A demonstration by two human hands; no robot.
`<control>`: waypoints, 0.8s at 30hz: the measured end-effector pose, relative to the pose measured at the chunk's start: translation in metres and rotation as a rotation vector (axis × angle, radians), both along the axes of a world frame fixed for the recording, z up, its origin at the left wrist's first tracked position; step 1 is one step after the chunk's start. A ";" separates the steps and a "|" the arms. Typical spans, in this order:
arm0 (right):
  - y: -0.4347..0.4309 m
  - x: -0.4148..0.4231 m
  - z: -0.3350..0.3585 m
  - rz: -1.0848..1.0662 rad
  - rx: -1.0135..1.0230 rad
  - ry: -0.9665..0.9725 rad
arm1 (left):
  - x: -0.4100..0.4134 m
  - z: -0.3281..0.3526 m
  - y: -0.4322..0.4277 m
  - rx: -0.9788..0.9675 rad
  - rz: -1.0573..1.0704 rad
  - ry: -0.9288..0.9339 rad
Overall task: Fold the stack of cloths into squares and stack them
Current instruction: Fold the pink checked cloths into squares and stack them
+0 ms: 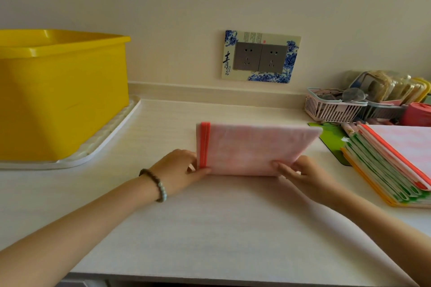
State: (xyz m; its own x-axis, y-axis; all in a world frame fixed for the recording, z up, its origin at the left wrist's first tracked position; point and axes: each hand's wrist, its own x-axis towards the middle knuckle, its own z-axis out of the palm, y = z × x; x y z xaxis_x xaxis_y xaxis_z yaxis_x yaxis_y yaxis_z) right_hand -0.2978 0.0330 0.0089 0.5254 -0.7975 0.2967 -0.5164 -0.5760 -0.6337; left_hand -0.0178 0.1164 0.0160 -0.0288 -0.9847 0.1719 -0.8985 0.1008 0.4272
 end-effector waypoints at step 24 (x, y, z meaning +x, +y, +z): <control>-0.030 0.042 0.007 -0.296 0.013 0.178 | -0.016 -0.010 -0.063 0.139 0.059 -0.183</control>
State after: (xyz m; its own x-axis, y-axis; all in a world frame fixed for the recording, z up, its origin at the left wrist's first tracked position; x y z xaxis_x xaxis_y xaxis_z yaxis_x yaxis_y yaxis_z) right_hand -0.2558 0.0033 0.0161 0.3137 -0.9259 0.2104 -0.7629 -0.3777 -0.5248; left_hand -0.0333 0.0530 0.0060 0.0111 -0.9994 0.0320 -0.9649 -0.0023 0.2625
